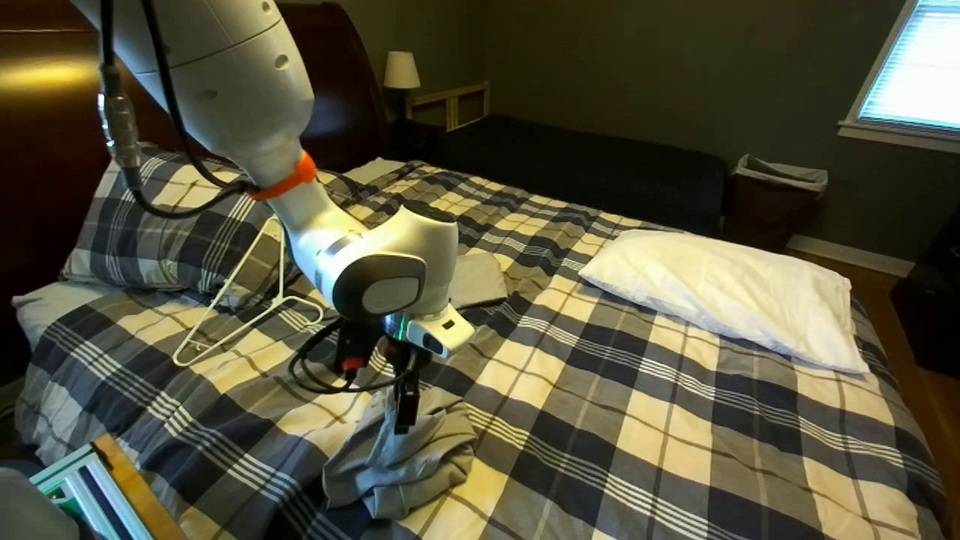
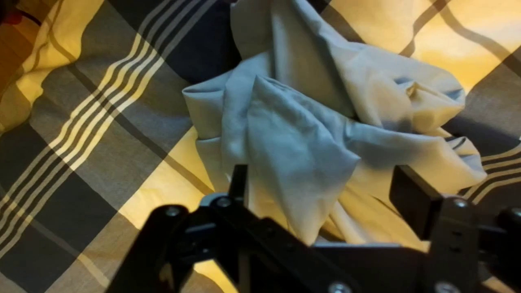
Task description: Unfold the pillowcase
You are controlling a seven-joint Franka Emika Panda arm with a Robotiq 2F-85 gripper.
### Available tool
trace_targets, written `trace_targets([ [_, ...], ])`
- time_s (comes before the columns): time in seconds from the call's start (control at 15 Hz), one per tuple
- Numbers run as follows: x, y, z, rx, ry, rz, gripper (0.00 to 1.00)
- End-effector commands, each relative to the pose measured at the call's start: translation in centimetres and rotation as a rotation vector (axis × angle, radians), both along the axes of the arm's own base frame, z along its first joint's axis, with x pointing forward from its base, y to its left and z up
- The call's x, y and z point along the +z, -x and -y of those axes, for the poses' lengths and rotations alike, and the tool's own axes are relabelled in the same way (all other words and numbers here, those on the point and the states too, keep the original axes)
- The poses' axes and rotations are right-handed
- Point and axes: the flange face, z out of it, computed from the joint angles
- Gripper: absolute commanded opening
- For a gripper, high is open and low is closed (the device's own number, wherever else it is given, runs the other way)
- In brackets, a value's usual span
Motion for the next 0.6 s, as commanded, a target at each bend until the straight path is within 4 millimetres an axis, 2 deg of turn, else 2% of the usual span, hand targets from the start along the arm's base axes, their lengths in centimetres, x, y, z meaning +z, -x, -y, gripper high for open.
trace_targets([
  [0.0,-1.8,-0.4,0.3,-0.022,-0.009,-0.010,0.57],
  [0.4,-2.9,-0.7,0.4,-0.034,-0.009,-0.028,0.09],
  [0.53,-3.0,-0.8,0.3,-0.033,-0.006,-0.030,0.00],
])
